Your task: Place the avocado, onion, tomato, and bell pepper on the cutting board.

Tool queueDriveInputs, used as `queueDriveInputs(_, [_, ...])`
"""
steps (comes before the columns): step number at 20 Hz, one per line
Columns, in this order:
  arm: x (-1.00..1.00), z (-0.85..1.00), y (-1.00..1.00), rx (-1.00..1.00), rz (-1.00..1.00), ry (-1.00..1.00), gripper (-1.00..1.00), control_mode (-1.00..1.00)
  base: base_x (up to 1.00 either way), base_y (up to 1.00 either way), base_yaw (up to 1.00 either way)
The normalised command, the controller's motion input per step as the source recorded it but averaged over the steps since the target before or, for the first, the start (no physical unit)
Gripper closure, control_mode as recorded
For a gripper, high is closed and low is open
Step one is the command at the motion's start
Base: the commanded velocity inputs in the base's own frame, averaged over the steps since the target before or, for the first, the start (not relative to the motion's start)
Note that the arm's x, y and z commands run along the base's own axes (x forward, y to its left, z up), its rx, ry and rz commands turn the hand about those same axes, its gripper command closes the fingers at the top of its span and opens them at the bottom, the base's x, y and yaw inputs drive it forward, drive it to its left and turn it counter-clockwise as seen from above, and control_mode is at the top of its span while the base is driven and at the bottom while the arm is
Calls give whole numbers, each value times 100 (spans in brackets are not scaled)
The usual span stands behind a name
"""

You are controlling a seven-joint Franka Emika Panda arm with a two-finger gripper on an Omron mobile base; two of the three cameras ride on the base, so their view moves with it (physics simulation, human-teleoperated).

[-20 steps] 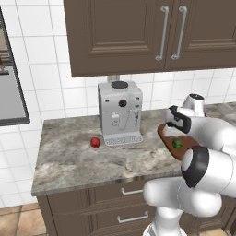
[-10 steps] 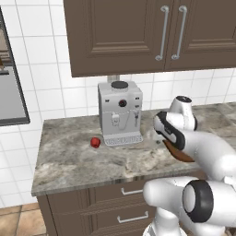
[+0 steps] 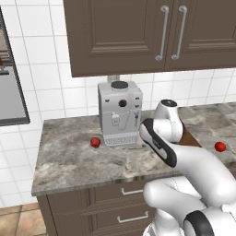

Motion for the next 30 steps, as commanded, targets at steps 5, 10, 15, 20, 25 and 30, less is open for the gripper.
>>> queueDriveInputs(5, [0, 23, 74, 0, 0, 0, -100, -100, 0, 0, 0])
queueDriveInputs(10, [0, 19, 60, 0, 0, 0, -100, -100, 0, 0, 0])
queueDriveInputs(15, [5, 5, 60, 0, -5, -2, -100, -100, 0, 0, 0])
queueDriveInputs(20, [31, 0, 54, 0, -10, -2, -100, -100, 0, 0, 0])
queueDriveInputs(25, [54, 0, 64, 0, -10, -4, -100, -100, 0, 0, 0])
queueDriveInputs(30, [68, 0, 58, 0, -14, -4, -100, -100, 0, 0, 0])
